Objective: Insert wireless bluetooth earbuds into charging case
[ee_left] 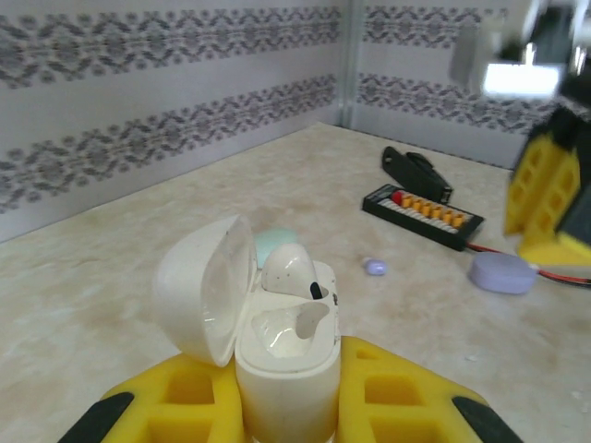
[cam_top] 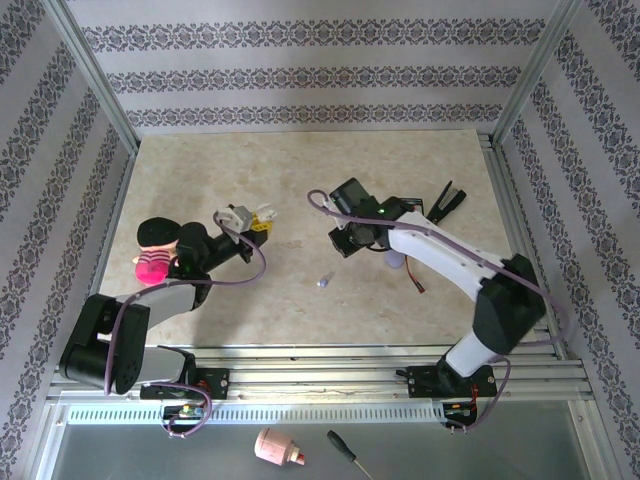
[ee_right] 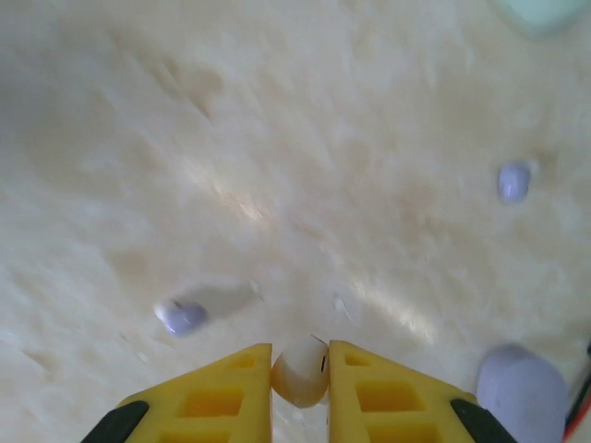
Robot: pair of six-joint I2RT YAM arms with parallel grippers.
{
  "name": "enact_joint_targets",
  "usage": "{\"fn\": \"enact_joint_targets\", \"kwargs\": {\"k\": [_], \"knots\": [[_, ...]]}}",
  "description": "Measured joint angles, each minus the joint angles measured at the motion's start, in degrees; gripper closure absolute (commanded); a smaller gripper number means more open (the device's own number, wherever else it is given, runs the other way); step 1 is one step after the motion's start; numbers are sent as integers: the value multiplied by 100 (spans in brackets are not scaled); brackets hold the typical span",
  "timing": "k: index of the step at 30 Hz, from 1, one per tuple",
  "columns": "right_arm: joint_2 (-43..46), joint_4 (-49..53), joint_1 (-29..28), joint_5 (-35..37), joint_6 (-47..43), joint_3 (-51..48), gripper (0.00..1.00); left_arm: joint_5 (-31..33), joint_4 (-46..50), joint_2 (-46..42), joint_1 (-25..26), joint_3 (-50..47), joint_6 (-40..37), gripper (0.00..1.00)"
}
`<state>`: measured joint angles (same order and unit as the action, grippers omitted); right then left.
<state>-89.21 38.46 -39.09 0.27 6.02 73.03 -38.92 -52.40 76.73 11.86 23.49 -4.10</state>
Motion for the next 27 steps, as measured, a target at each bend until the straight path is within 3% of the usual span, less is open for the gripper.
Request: {"fn": "enact_joint_targets", "kwargs": {"k": [10,19,27], "knots": [[1375,-2350,225,-1690,243,-1067,83,-498,-621,651,468,295,181,100],[1344,-3412,225,-2929,328,-1117,83,-1174,-680,715,658,562,332,100],[960,-3578,225,-3300,304,-979,83,-1517,-680,726,831,702,433,100]]}}
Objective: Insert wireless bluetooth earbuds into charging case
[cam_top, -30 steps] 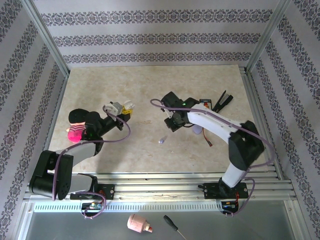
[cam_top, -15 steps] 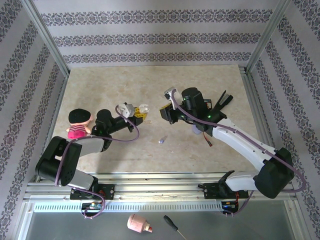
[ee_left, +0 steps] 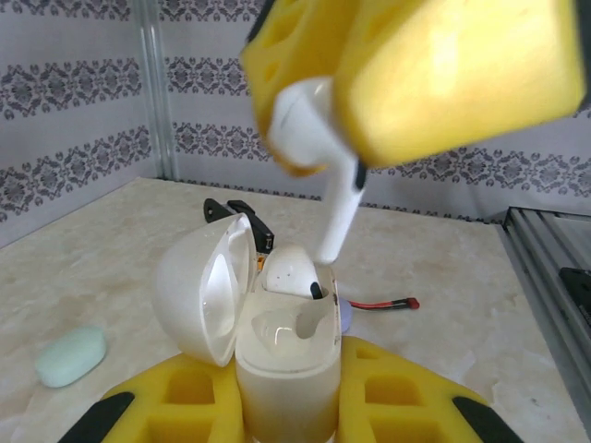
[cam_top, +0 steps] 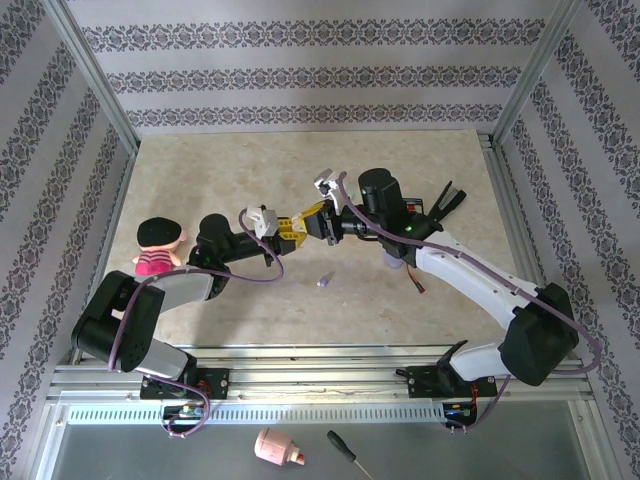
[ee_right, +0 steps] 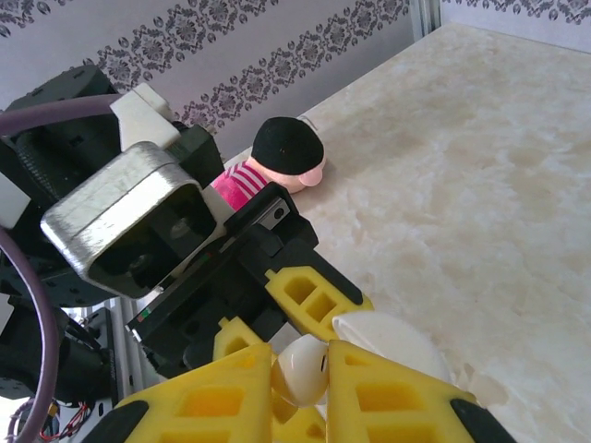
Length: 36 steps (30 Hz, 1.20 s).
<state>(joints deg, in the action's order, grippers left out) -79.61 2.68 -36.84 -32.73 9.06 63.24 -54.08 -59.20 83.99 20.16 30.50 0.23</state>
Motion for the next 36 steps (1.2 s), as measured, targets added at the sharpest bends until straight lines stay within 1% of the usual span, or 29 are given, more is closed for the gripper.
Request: {"fn": "enact_joint_targets", "kwargs": {"k": [9,36], "knots": [[-221,7,0,-37,-44,52,83,-96,2,0,42,17,22,100],[-142,50,74,-9,-68,-87,83,59,44,0,42,17,20,100]]}}
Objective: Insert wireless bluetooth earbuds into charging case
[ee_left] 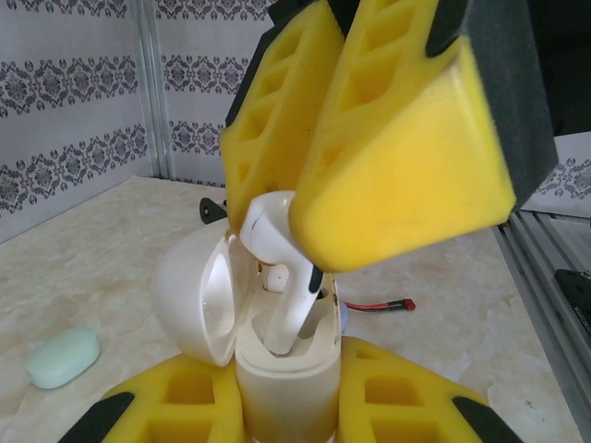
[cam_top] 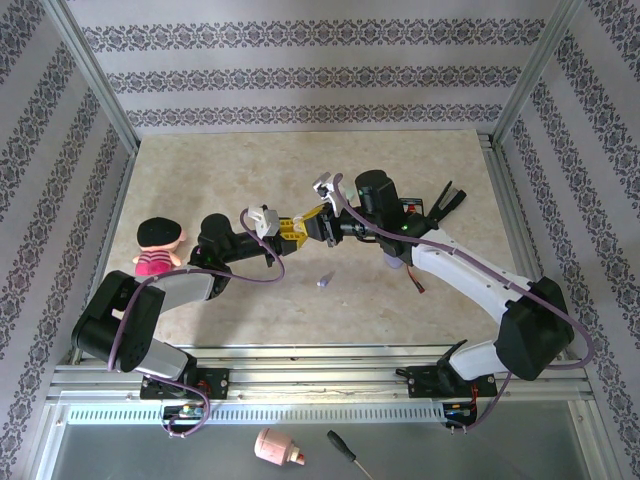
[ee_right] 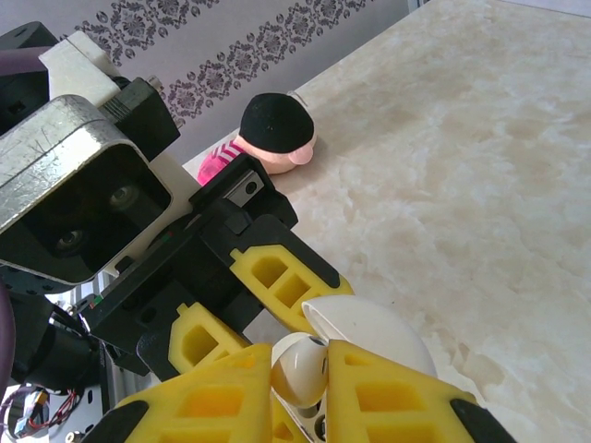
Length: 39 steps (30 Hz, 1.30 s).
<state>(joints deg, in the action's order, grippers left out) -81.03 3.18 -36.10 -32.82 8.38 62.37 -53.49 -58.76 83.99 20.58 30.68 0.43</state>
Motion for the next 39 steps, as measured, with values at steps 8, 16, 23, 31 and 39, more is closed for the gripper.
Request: {"fn": "enact_joint_targets", "kwargs": {"k": [8,16,23,31,39], "knots": [[37,42,37,37,7,-4,83,15,4,0,0,0,-2,100],[52,105,37,37,9,-4,83,20,26,0,0,0,-131,100],[63,236,37,42,11,-4,83,122,157,0,0,0,-291,100],[63,415,37,133,24,7,84,164,306,-2,0,0,-498,100],[-52,601,37,168,24,181,84,195,313,-7,0,-7,-503,100]]}}
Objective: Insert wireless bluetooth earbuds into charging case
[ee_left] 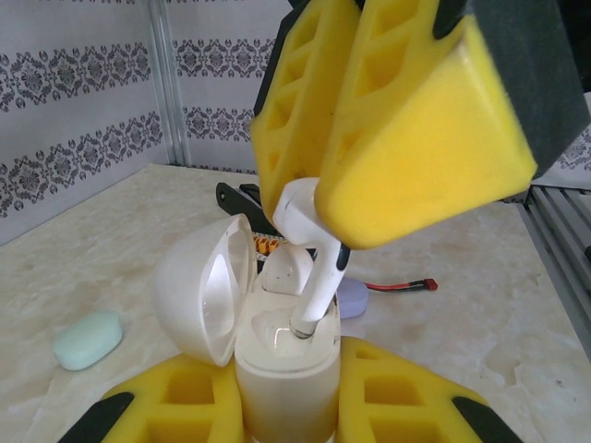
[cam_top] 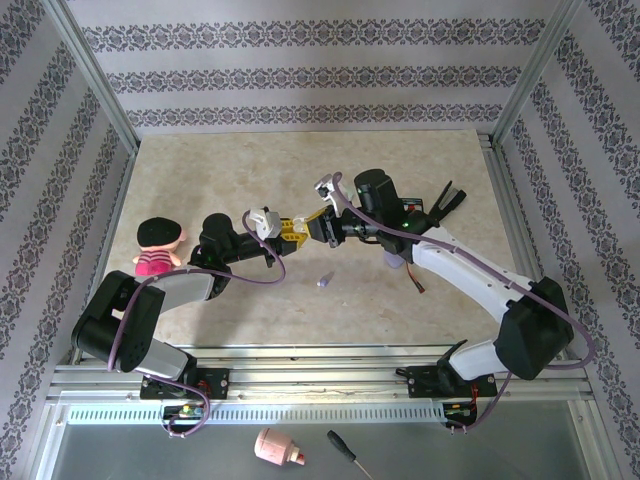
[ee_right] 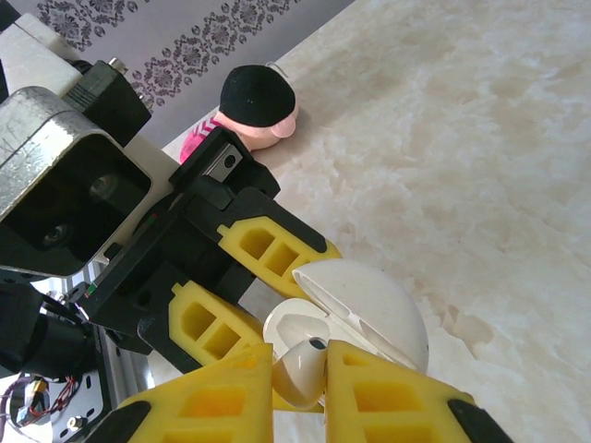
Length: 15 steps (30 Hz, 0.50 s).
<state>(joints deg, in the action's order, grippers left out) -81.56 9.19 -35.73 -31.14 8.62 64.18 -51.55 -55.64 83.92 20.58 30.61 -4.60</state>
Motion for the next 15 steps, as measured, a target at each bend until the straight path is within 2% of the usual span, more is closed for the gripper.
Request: {"fn": "enact_joint_targets", "kwargs": {"k": [15], "knots": [[-197,717,0,278,-166,442,85,92,192,-55,0,-50,-280,100]]}}
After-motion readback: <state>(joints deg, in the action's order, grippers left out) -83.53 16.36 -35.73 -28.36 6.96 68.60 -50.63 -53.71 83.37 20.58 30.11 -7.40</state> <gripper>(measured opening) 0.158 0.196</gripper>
